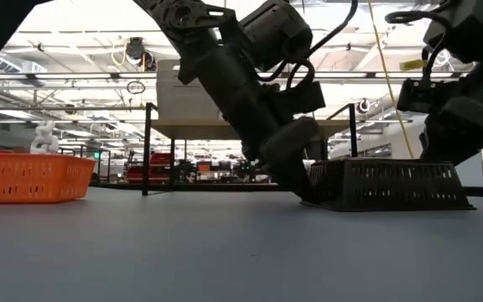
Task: Stack baskets on shelf by color
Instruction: Stack the black bin on top of the other black bins on the shelf
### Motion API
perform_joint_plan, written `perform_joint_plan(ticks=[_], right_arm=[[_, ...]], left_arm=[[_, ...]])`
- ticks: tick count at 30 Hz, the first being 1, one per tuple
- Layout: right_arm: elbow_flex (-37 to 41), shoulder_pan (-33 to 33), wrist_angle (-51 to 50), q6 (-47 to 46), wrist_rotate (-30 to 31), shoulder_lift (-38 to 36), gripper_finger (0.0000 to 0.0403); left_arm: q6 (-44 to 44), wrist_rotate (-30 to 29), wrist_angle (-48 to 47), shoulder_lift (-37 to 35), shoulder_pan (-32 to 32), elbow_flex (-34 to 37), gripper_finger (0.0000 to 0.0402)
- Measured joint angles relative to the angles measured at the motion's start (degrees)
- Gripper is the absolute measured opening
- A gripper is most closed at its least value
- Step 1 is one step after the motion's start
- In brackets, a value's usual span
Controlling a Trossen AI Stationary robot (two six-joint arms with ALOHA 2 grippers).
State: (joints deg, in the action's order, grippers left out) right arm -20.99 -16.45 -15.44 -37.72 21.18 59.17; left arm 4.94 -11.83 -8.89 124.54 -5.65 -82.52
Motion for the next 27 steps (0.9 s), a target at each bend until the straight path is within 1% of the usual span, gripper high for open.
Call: perform_joint_plan(ticks=[4,7,11,14,17,19,21,23,24,27], right_arm=[[0.15,-0.06,3.66,8.52,1.63,-0.37,0.0021],[0.17,-0.48,6.14,15.34,5.87,-0.65,0.0006],[0.17,-2.00,6.46,23.97,11.90,-0.60,0.0003],[0.20,-3.46,6.70,29.61,15.56,-0.56,0.0003],[0.30,-5.47,7.39,35.11,18.20,-0.49,0.0001],[0.31,-6.80,9.25,38.07,21.96,-0.52,0.0001],[0.31,-8.04,10.69,41.42,27.16,-0.52,0.0001],[0.31,-8.95,13.28,44.76,30.85,-0.52,0.0001],[0.31,-9.09,14.90,46.43,31.64,-0.52,0.0001],[0.25,-9.11,20.43,48.72,31.20,-0.54,0.0001]], left_arm=[[-5.68,-2.26,-0.87,-1.39,-0.35,0.07,0.0005],[-9.31,-6.76,-1.38,-2.37,-1.33,0.19,0.0008],[-15.74,-16.14,-1.05,-4.63,-3.38,0.17,0.0012],[-22.72,-23.90,1.28,-5.96,-5.37,0.06,0.0004],[-29.97,-29.60,5.77,-6.84,-7.35,-0.11,0.0006],[-34.34,-32.64,9.96,-7.26,-8.30,-0.29,0.0011],[-39.14,-33.23,15.45,-7.46,-8.93,-0.63,0.0012],[-44.68,-32.42,20.87,-7.66,-9.39,-0.64,0.0009],[-47.21,-30.86,24.17,-7.64,-9.50,-0.63,0.0005],[-52.57,-24.04,32.29,-7.60,-9.38,-0.66,0.0004]])
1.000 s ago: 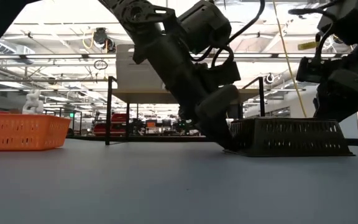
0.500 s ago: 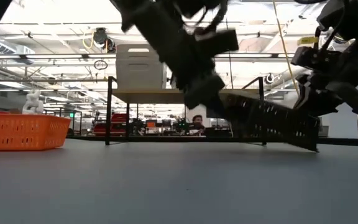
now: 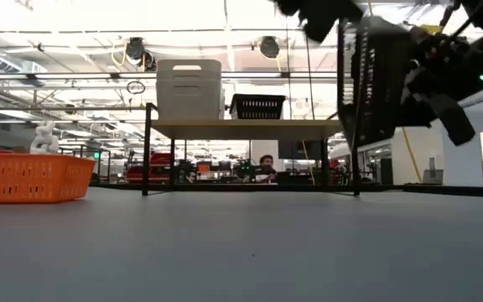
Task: Stack baskets on shelf by color
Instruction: Stack the black bin on top of the other black bins on the shelf
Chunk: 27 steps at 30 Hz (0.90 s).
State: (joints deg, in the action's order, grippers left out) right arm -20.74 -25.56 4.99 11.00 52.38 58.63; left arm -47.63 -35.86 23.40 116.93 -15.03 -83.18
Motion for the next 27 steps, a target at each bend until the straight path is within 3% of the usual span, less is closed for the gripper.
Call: perform_joint_plan(ticks=[5,9,13,16,22,24,27], right_arm=[[1.03,0.76,3.35,-5.44,-6.49,1.19,0.0000],[3.02,1.56,4.72,-11.32,-7.54,2.87,0.0000],[4.75,3.48,10.88,-12.09,-14.05,5.37,0.0000],[4.71,4.14,14.76,-12.01,-14.74,7.12,0.0000],[4.79,4.43,10.58,-12.34,-2.78,5.97,0.0000],[4.85,4.45,9.08,-12.82,-1.48,4.45,0.0000],[4.86,4.15,8.13,-13.46,-1.64,1.53,0.0000]], left_arm=[[-1.57,6.41,6.36,0.27,1.15,0.15,0.0010],[4.46,11.82,2.02,0.78,2.42,0.56,0.0003],[10.90,16.15,2.20,1.48,4.55,0.62,0.0006],[14.30,16.23,1.87,1.32,6.00,0.55,0.0003],[13.74,14.70,-4.40,1.28,6.42,0.51,0.0010],[9.38,11.41,-9.07,1.28,5.44,0.52,0.0011],[3.23,1.83,-16.37,1.28,3.47,0.52,0.0012]])
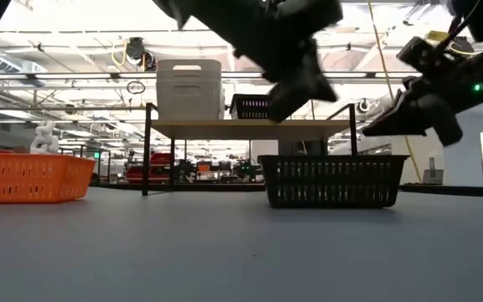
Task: Stack baskets on shelf by color
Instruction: Stack the black bin on top of the other black bins on the shelf
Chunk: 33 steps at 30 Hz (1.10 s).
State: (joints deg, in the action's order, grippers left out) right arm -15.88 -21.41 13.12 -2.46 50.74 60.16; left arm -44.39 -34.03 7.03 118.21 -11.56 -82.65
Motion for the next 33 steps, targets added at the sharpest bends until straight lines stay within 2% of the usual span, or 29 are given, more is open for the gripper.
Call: perform_joint_plan(ticks=[3,8,11,13,16,19,26,29,33], right_arm=[[0.00,-0.54,-0.06,-0.75,-1.03,-3.33,0.0000],[0.07,-0.61,-0.09,-0.04,-6.75,-8.34,0.0000],[0.09,-0.61,-0.14,0.43,-8.80,-10.25,0.0000],[0.09,-0.60,-0.17,0.85,-9.61,-11.11,0.0000],[0.09,-0.52,-0.15,3.59,-10.49,-11.80,0.0000],[0.10,-0.55,0.28,8.62,-10.57,-12.45,0.0000],[0.13,-0.57,6.59,24.56,-10.72,-14.23,0.0000],[0.15,-0.47,13.06,32.88,-10.46,-14.74,0.0000],[0.15,-0.28,20.03,38.67,-10.38,-15.32,0.0000]], left_arm=[[-2.82,-9.37,-8.25,-0.70,-1.58,-0.16,0.0012],[0.91,-10.20,-23.84,-5.23,-1.78,-0.63,0.0028],[6.05,-4.86,-32.75,-8.79,-1.15,-0.60,0.0044],[9.84,2.71,-36.81,-12.00,-0.49,-0.57,0.0054],[12.14,14.74,-37.56,-15.94,0.73,-0.63,0.0060],[10.18,22.34,-39.81,-17.46,1.52,-0.62,0.0061],[-0.79,24.38,-47.79,-17.24,1.55,-0.43,0.0068],[-6.76,24.51,-46.02,-16.86,1.35,0.73,0.0086],[-13.60,24.56,-36.79,-15.56,1.32,3.69,0.0125]])
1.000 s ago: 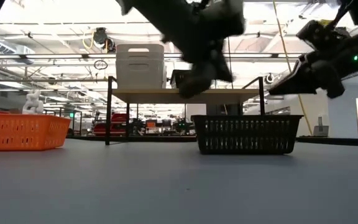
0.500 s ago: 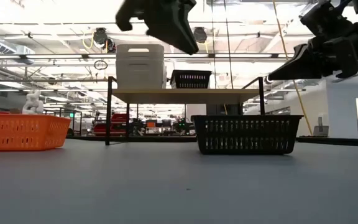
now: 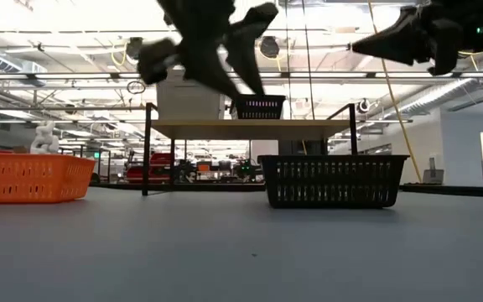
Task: Stack baskets on shelf by color
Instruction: Stack the black bin on top of the other black bins on the shelf
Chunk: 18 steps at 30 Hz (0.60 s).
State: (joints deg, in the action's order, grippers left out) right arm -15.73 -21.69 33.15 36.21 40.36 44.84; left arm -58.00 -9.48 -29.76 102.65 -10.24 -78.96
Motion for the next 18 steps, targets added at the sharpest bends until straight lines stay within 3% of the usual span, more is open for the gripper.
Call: perform_joint_plan(ticks=[3,9,14,18], right_arm=[[-0.02,0.00,0.19,1.02,0.00,-0.37,0.0000],[-0.03,0.30,-3.76,-1.17,0.21,-0.31,0.0000],[-0.02,0.61,-6.36,-3.89,0.23,-0.22,0.0000],[-0.04,0.63,-6.49,-5.05,0.13,0.03,0.0000]], left_arm=[[-4.57,-1.45,4.96,2.66,0.00,1.05,0.0167],[-12.24,-8.85,4.11,8.47,0.07,0.92,0.0235],[-19.71,-8.95,6.52,11.59,0.37,0.90,0.0234],[-21.01,-8.28,7.52,12.10,1.46,0.79,0.0202]])
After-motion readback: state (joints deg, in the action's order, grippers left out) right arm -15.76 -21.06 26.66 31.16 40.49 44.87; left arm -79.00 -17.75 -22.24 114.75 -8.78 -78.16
